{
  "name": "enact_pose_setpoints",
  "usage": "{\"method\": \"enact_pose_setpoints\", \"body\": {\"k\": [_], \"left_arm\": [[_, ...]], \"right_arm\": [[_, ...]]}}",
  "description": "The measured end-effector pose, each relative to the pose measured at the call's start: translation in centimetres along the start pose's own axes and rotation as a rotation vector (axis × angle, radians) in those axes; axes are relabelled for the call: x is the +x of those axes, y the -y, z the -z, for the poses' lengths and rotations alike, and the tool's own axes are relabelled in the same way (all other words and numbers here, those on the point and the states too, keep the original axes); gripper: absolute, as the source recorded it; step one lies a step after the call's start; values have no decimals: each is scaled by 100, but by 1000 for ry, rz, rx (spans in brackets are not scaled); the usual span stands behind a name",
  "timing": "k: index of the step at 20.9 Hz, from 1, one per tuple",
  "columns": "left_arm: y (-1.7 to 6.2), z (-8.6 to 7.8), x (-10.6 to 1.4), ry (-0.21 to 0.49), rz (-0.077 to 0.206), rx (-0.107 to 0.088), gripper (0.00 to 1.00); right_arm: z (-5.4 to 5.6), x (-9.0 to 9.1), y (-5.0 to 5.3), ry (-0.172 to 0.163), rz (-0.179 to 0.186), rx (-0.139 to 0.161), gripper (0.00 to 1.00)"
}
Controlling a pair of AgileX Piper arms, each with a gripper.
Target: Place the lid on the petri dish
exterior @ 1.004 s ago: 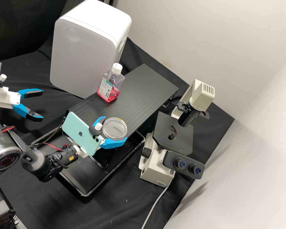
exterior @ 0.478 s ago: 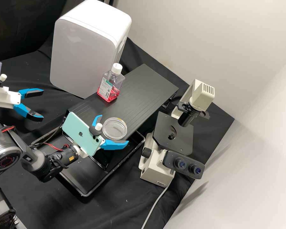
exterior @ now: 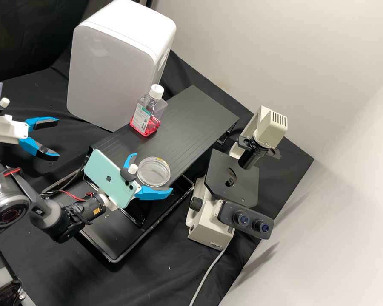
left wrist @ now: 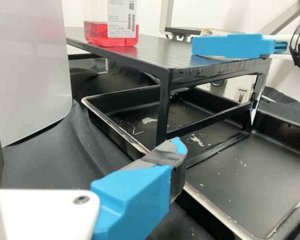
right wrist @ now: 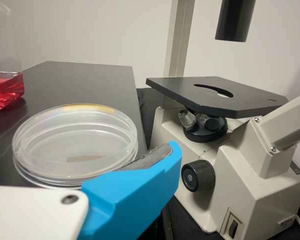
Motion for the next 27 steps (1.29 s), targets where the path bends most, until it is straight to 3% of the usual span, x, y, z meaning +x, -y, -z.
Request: {"method": "enact_pose_setpoints", "body": {"k": [5,27], "left_arm": [[0,0,0,0,0,0,100],[-4,10,0,-11,-4,-5,100]], "right_arm": [[-25,75,-5,8,-3,19,0],[-41,79,-28,14,-13,20,0]]}}
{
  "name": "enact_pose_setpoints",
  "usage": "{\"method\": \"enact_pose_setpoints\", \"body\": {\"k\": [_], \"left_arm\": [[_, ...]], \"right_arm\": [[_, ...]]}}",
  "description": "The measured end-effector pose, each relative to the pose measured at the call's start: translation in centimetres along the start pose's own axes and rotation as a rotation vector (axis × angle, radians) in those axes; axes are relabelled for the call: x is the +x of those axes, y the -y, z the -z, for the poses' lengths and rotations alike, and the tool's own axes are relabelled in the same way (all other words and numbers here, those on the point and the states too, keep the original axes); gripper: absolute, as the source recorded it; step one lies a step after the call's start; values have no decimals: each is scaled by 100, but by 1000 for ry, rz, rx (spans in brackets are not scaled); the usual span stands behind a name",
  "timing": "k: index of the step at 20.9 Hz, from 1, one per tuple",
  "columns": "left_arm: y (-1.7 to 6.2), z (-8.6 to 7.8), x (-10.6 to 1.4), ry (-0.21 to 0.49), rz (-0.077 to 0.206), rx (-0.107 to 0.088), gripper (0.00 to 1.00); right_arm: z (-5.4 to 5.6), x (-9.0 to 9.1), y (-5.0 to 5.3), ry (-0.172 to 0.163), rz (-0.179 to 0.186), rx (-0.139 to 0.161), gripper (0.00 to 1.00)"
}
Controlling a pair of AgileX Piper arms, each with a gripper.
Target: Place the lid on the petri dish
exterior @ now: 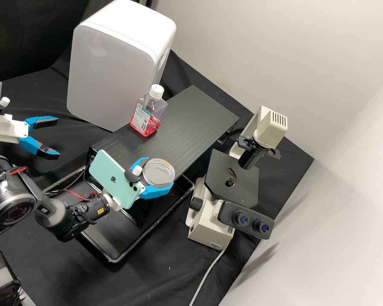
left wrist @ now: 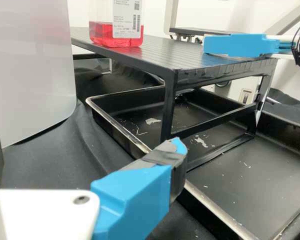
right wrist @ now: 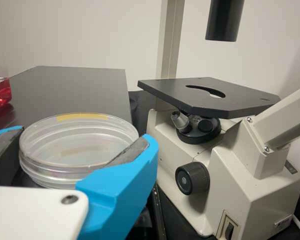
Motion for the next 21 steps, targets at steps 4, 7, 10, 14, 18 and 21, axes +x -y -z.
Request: {"method": "enact_pose_setpoints", "body": {"k": [4,7,10,14,18,21], "left_arm": [[0,0,0,0,0,0,100],[0,0,0,0,0,0,100],[0,0,0,0,0,0,100],[-1,2,0,-1,0,0,100],[-2,5,0,-2,-1,0,100],[-2,7,0,-3,-1,-1,100]], "right_arm": [[0,0,0,0,0,0,0],[0,0,0,0,0,0,0],[27,0,26,-11,11,0,0],[66,0,64,-13,12,14,0],[149,-4,144,-47,45,13,0],[188,-8,181,-63,61,4,0]]}}
